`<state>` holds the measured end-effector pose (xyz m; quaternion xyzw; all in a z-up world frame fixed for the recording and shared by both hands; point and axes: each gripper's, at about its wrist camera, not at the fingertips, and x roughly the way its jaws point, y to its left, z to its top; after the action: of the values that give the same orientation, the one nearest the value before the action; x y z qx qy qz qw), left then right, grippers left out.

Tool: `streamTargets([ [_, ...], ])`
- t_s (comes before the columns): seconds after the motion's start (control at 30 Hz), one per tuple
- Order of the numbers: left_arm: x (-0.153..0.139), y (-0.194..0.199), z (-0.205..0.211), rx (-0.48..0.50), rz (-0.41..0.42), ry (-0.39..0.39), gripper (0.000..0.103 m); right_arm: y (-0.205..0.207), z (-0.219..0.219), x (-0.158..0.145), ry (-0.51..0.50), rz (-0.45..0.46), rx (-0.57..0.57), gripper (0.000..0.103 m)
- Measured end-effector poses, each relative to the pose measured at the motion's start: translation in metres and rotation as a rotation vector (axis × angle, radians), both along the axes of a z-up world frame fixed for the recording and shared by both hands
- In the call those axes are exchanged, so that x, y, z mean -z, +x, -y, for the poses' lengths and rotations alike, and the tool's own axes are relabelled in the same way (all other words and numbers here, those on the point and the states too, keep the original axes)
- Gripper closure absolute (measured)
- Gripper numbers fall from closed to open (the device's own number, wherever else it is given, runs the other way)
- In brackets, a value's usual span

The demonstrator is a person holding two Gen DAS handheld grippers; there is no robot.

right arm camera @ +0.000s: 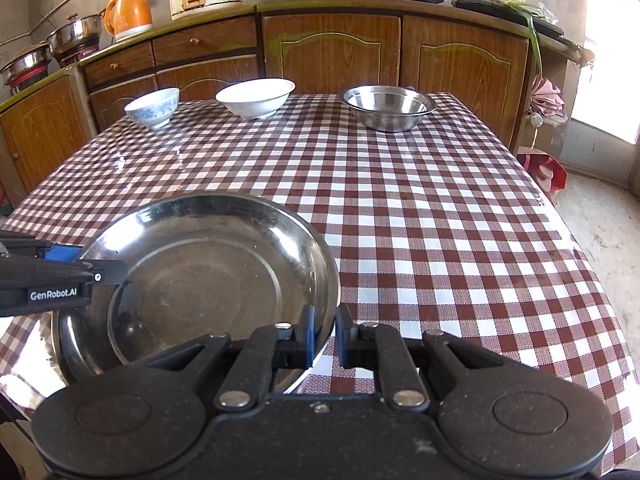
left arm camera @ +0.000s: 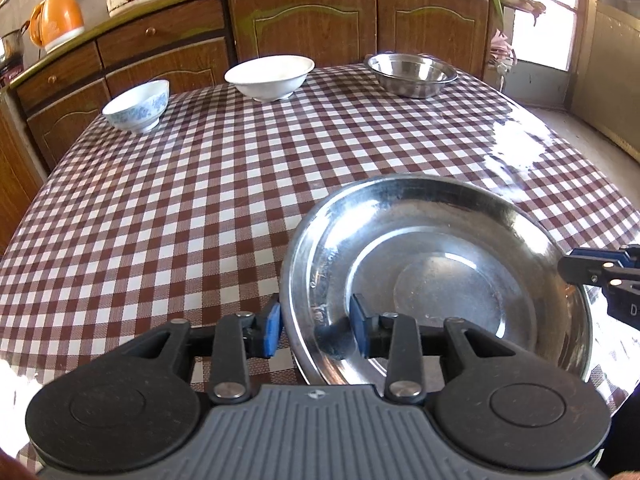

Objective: Organize plates and bowls

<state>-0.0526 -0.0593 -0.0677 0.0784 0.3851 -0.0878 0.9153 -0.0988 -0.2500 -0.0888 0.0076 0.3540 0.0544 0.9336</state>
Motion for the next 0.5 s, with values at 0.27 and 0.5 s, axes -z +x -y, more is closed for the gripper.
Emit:
streamTargets([
  [0.27,-0.001,-0.001,-0.003,0.015,-0.014,-0.022,0.056,0.002,0.0,0.001,-0.007,-0.015,-0.003,0.086],
  [0.5,0.0,-0.002,-0.007,0.01,-0.049,-0.062,0.044,0.003,0.009,0.002,0.027,-0.03,0.021,0.068],
])
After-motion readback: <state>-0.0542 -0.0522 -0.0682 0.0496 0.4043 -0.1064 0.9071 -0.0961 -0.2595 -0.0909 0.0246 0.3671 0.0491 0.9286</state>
